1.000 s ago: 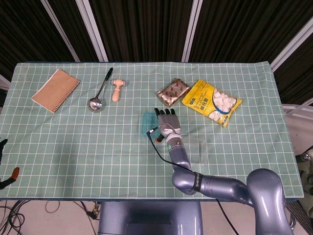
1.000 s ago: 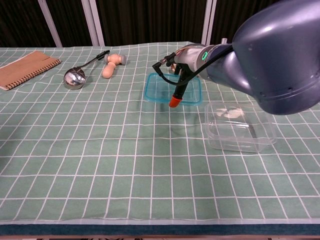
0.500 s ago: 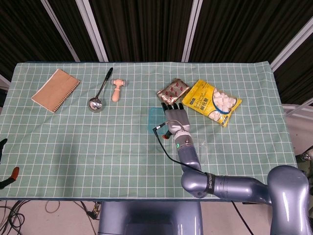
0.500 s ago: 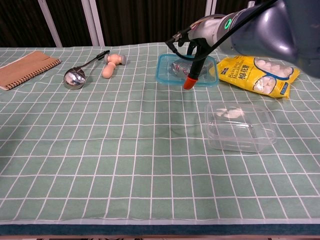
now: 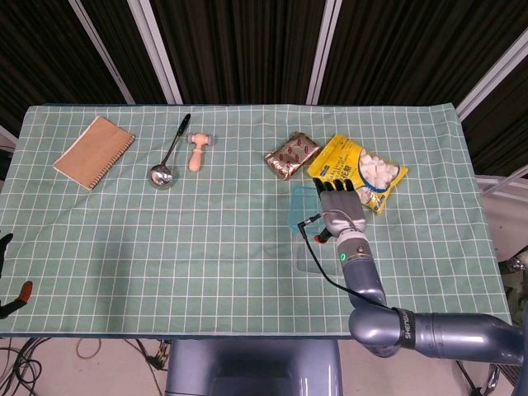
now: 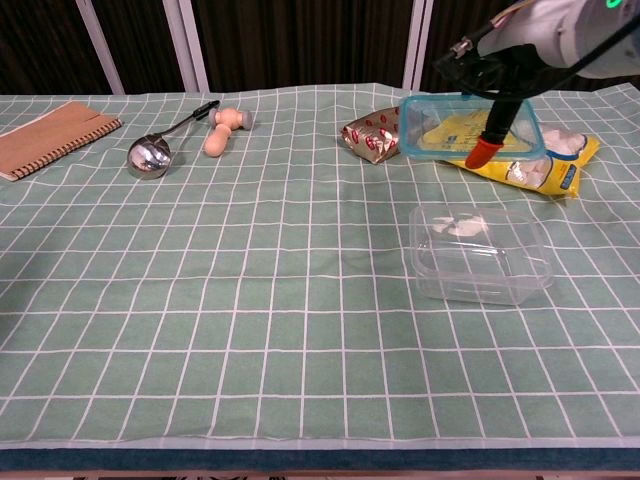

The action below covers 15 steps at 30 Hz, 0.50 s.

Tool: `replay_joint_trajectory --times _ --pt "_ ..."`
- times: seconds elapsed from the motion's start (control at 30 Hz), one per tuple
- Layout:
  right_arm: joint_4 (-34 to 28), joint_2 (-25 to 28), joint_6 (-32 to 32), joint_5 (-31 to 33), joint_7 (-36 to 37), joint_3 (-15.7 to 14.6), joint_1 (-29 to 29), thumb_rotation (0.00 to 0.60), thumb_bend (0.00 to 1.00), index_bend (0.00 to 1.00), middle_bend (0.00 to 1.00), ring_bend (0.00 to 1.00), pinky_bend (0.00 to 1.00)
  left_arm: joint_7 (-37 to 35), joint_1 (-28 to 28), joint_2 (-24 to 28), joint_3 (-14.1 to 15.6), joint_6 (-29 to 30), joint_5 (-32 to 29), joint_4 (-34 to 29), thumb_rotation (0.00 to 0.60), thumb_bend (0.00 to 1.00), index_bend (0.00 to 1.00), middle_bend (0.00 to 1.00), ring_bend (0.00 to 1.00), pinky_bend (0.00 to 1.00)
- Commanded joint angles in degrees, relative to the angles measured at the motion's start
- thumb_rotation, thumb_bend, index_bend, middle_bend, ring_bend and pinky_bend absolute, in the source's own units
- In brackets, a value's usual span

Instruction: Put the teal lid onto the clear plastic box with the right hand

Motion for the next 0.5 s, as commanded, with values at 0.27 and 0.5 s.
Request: replay_joint_trajectory --times 0.27,0.5 --pt "-4.53 3.16 0.88 -3.95 4.93 -4.56 -4.71 0.6 0.21 0.0 0.49 0.1 0.0 0.24 -0.08 -0.25 0.11 0.02 0.46 0.16 0.6 0.32 0.08 0.0 0.0 0.0" --pt "-5.24 3.02 0.51 -6.58 7.2 -6.95 -6.28 0.6 0.21 0.0 0.49 0.1 0.0 0.48 -0.09 -0.43 0.06 -0.01 0.28 0.26 0.6 0.32 0.08 0.0 0.0 0.0"
